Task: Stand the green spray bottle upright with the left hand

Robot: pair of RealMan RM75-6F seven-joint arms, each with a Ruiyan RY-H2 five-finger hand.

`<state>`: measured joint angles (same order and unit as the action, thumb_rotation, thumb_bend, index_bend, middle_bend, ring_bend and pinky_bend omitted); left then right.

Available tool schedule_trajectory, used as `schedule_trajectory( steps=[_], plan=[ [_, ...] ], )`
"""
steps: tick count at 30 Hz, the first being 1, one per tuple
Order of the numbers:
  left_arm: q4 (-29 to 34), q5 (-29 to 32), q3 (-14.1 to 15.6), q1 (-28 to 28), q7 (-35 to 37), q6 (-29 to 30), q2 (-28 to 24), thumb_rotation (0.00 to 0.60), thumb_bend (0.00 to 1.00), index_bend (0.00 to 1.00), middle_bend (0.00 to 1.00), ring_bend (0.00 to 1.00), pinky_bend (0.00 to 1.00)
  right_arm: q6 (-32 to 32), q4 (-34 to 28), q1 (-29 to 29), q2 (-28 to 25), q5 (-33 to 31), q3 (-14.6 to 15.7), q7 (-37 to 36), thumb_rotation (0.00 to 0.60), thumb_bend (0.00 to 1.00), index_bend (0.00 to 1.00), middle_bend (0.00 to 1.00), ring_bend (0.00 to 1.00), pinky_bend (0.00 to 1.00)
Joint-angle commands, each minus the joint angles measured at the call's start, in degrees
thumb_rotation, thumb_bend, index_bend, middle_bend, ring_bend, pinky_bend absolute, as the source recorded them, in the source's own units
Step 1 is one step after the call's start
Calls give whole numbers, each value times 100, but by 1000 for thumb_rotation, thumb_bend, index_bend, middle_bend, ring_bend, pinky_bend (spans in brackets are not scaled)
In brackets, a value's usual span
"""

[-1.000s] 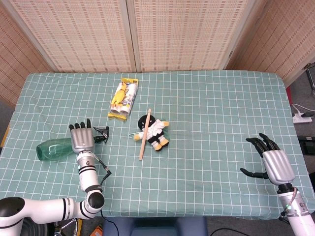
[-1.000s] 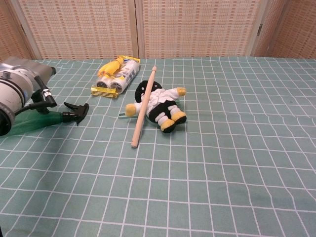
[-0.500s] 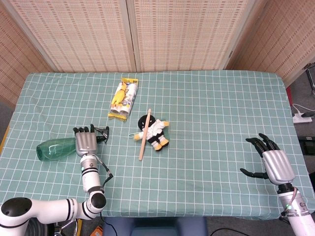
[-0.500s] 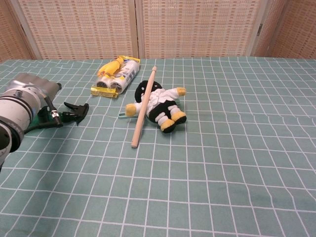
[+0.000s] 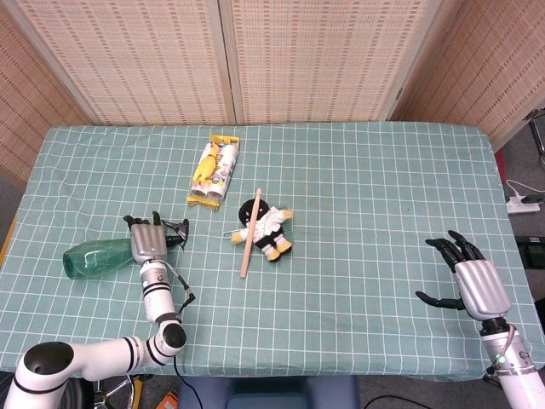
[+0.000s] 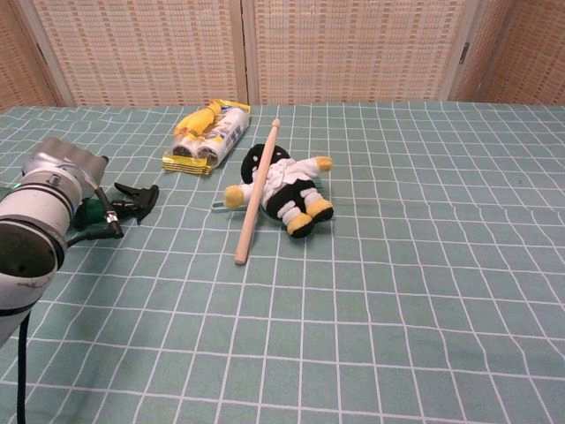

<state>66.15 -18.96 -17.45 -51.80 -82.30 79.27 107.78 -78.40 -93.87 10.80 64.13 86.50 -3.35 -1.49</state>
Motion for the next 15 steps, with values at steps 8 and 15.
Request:
schedule_trajectory(
  steps=[8, 15],
  plan=[
    [-679, 73, -128, -14, 15, -484, 274, 600, 228, 35, 309, 226, 161, -32, 5, -4, 43, -19, -18, 93, 600, 0, 190, 212, 64, 190],
    [-750, -296, -105, 41, 324, -516, 274, 600, 299, 260, 500, 367, 223, -43, 14, -8, 49, -10, -14, 86, 600, 0, 190, 212, 64, 190]
  ],
)
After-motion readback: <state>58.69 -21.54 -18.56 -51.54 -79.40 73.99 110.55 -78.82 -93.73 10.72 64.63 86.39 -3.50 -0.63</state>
